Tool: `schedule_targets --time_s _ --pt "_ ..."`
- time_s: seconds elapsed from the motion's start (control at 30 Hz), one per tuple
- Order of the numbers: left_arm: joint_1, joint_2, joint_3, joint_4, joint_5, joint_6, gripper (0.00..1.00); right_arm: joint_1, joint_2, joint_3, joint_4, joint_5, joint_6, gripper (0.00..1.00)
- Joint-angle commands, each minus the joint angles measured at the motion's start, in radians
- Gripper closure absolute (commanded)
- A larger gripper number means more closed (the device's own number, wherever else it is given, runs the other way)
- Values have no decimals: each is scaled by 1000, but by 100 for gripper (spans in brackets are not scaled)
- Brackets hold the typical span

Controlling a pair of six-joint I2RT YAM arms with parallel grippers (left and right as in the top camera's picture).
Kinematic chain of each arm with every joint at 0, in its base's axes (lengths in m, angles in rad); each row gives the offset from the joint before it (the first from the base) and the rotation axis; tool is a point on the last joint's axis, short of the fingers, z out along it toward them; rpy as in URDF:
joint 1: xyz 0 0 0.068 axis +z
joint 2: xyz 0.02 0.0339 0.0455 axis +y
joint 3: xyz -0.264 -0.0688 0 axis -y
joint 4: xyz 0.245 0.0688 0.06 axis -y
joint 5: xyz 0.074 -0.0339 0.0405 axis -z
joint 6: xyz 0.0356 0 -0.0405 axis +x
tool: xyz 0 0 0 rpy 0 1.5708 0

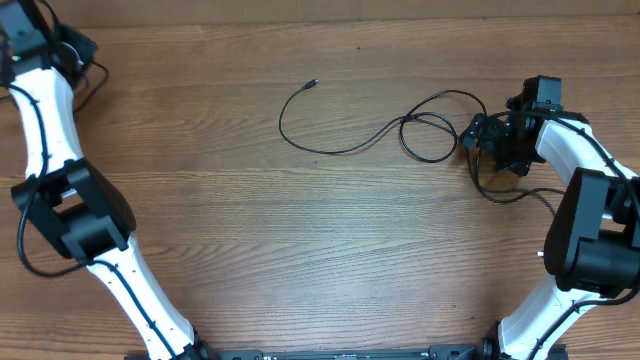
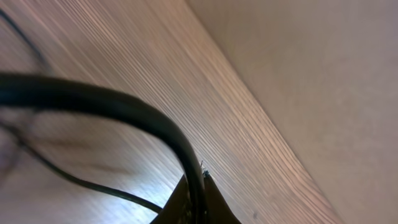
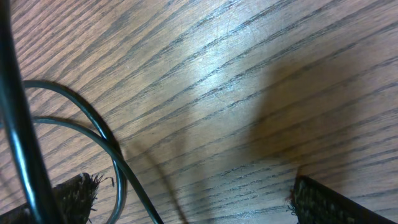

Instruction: Untangle cables

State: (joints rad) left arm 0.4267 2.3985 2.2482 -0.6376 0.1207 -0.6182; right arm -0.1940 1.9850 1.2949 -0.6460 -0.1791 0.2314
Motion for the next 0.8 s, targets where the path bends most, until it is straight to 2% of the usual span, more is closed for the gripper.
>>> schedule_targets --time_s 0.0,0.2,0.43,0.5,0.63,0.77 --pt "14 27 11 69 246 -92 96 10 20 -25 -6 -35 5 0" --pt "-15 21 49 244 418 -69 96 10 20 -25 -6 -35 5 0" --pt "-68 21 227 415 555 14 96 10 20 -25 -6 -35 5 0" --pt "-76 21 285 430 523 64 96 10 20 -25 -6 -35 5 0" --pt "-64 21 336 455 343 114 96 10 20 -25 -6 -35 5 0" --pt "-29 21 331 429 150 107 96 10 20 -25 -6 -35 5 0"
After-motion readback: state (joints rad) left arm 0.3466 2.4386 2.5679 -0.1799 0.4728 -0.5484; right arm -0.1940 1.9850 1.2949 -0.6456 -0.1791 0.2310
